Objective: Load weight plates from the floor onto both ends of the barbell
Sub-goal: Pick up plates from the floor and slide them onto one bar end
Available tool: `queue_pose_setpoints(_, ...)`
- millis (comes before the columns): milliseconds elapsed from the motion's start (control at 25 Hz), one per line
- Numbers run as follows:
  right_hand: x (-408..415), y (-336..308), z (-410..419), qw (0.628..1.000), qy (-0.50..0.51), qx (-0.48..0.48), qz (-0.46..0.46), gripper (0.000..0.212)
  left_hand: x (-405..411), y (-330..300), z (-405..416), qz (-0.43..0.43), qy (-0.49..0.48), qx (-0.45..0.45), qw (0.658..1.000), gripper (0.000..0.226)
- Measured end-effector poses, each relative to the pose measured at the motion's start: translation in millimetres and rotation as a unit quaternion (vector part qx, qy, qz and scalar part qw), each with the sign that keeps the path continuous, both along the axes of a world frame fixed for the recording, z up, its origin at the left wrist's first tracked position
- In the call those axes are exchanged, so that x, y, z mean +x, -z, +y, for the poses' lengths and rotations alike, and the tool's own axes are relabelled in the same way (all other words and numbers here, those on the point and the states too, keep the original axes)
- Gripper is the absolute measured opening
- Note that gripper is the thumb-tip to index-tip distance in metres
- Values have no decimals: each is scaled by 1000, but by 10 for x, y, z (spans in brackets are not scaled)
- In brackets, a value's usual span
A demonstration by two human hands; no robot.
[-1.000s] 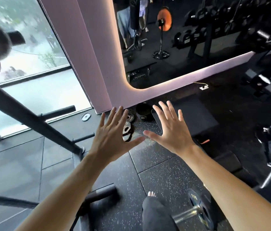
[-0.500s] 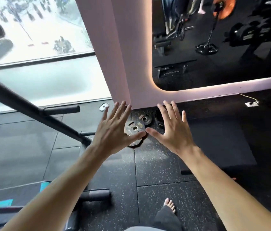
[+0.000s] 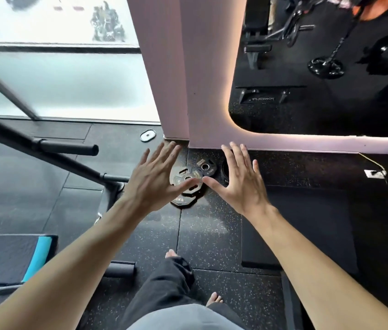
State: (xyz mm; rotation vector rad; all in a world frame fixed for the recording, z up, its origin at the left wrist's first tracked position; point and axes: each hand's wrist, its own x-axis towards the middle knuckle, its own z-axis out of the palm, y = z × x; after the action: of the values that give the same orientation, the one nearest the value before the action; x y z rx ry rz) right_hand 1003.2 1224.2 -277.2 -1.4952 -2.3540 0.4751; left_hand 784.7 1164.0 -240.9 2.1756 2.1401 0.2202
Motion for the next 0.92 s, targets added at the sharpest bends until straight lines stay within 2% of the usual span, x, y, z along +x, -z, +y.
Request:
queue_pose_setpoints(280,-609,484,1125,994,67,-87,28,104,-629,522,1419,5,4,-31,1000,99)
queue_pose_setpoints(560,-1347,1262,2324,971,157,-170,64,88,-1262,1380,2806,15,25,-138,990,78)
queue_pose_setpoints(760,-1757,2387,2947,933,213,-272,98,81,-1495,2549,3552,-1,11,-197,980,73)
queue_pose_setpoints(920,-1968,3761,3279,894,244,-361,106,76,-1536,3904,3876,-27,-21,-252,967,69)
